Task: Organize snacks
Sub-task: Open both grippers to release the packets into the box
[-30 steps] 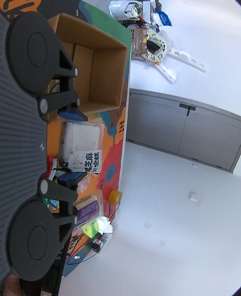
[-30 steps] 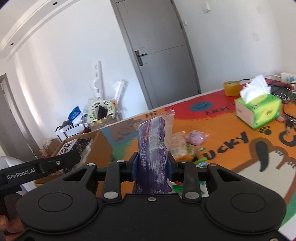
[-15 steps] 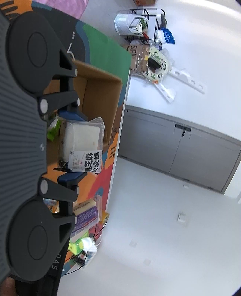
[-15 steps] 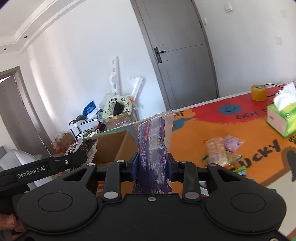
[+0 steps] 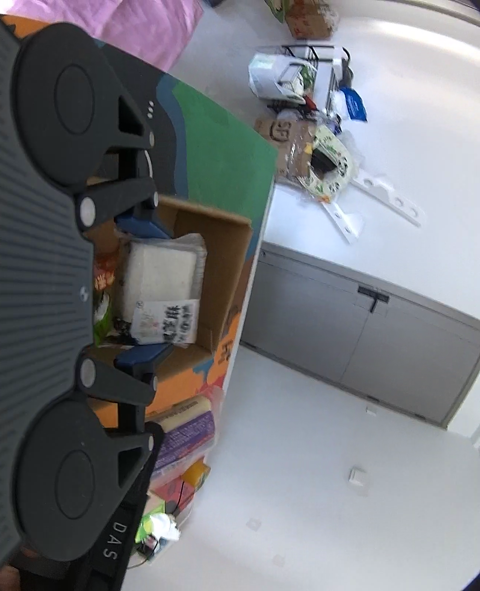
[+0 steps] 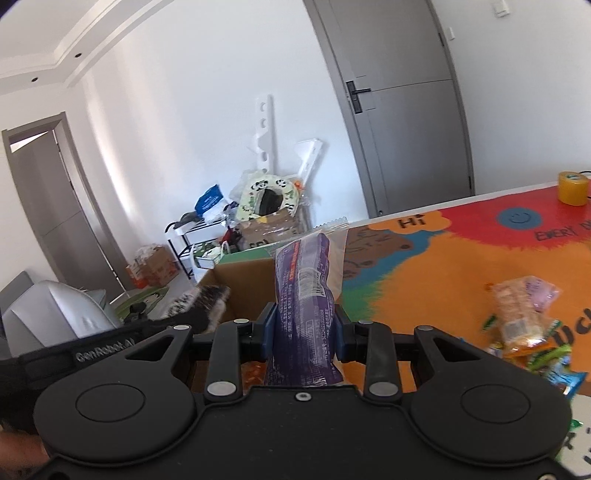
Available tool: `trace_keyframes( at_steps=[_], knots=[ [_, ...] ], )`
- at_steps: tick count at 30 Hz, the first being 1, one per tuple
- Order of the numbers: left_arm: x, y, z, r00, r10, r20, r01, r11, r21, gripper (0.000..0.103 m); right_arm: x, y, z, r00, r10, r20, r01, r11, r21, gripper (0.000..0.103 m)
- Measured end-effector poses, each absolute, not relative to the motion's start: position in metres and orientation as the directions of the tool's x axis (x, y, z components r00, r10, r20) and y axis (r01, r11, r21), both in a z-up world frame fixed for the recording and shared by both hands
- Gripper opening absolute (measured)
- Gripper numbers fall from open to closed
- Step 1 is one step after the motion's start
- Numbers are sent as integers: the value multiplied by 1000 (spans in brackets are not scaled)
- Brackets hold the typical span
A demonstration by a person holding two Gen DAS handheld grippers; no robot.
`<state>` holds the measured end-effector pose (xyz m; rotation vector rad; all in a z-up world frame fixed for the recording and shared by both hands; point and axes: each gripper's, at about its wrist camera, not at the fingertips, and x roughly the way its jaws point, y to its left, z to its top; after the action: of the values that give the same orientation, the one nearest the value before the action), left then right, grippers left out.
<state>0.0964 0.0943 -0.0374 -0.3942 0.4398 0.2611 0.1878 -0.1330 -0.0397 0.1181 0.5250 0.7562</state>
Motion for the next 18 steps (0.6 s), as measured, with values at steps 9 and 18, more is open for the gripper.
trace_keyframes(
  at_steps=[9,18],
  knots=[
    [81,104,-32,882,184,-434,-346,878,-330,65,199,-104,-40,573,704,-420,-640,705,307,31],
    [85,100,-30,877,189,-441,-350,881,-319,78,195,-113,-36,585,704,-404,-631,707,318,57]
  ],
)
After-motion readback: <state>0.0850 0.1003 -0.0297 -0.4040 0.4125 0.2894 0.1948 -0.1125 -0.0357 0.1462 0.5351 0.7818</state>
